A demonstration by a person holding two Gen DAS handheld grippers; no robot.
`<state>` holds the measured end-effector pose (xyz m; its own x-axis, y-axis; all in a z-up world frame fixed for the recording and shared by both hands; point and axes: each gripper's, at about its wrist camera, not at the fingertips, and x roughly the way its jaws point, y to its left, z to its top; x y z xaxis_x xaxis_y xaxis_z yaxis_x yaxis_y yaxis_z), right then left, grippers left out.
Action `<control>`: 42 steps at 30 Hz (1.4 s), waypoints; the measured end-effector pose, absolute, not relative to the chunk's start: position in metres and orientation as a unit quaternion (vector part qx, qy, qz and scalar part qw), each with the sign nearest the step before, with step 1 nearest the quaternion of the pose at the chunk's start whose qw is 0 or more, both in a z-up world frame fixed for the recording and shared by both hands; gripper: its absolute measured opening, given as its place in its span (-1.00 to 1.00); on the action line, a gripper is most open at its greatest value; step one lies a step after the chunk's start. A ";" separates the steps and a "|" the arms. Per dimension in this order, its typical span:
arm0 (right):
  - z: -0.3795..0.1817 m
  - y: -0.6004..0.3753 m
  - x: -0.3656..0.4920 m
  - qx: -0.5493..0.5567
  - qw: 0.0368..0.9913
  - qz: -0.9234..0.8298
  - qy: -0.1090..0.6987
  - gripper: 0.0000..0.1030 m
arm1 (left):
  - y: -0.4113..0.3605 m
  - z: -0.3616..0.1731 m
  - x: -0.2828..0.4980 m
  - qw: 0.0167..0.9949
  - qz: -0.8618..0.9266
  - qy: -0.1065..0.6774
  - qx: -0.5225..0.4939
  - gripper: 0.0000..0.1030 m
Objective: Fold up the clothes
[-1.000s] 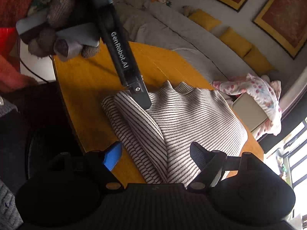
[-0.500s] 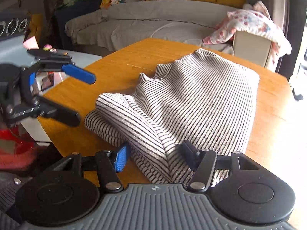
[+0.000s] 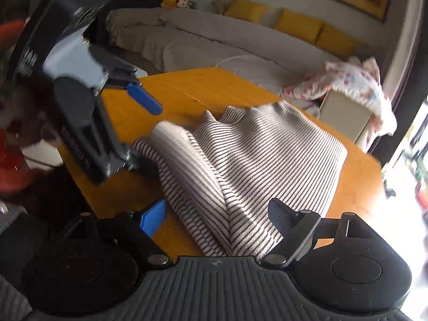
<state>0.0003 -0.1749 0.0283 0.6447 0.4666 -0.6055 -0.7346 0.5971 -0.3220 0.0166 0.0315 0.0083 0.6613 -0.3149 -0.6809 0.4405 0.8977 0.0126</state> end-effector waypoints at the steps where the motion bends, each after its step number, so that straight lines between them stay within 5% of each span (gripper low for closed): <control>1: 0.024 -0.173 -0.004 -0.298 0.861 0.343 0.226 0.62 | 0.034 0.011 0.019 0.907 -0.208 0.358 0.072 0.99; 6: 0.008 -0.163 -0.003 -0.333 0.865 0.319 0.199 0.56 | 0.039 0.014 0.027 0.904 -0.209 0.371 0.026 0.99; 7: 0.007 -0.160 0.000 -0.343 0.865 0.310 0.194 0.43 | 0.039 0.014 0.027 0.904 -0.209 0.372 0.021 0.99; 8: 0.005 -0.157 0.004 -0.360 0.862 0.302 0.189 0.02 | 0.039 0.014 0.027 0.903 -0.211 0.373 0.017 0.99; 12: 0.006 -0.162 0.016 -0.397 0.848 0.289 0.199 -0.39 | 0.052 0.026 0.021 0.902 -0.241 0.357 -0.013 0.99; 15: 0.020 -0.174 0.015 -0.405 0.838 0.293 0.218 -0.48 | 0.069 0.043 0.027 0.905 -0.263 0.329 -0.068 0.99; 20: 0.069 -0.188 -0.020 -0.435 0.786 0.363 0.247 -0.51 | 0.067 0.057 0.066 0.900 -0.296 0.303 -0.102 0.48; 27: 0.146 -0.186 -0.024 -0.506 0.744 0.387 0.204 -0.50 | 0.039 0.008 0.145 0.861 -0.315 0.389 -0.091 0.01; 31: 0.157 -0.178 0.037 -0.493 0.736 0.411 0.216 -0.47 | 0.041 -0.013 0.153 0.849 -0.334 0.403 -0.072 -0.01; 37: 0.092 -0.164 0.138 -0.465 0.713 0.448 0.272 -0.34 | 0.053 -0.016 0.152 0.841 -0.345 0.409 -0.079 -0.02; 40: 0.072 -0.169 0.167 -0.426 0.724 0.459 0.290 -0.17 | 0.062 -0.015 0.153 0.839 -0.340 0.414 -0.099 -0.05; 42: 0.074 -0.179 0.177 -0.389 0.747 0.451 0.295 0.12 | 0.073 -0.010 0.152 0.843 -0.327 0.413 -0.106 0.07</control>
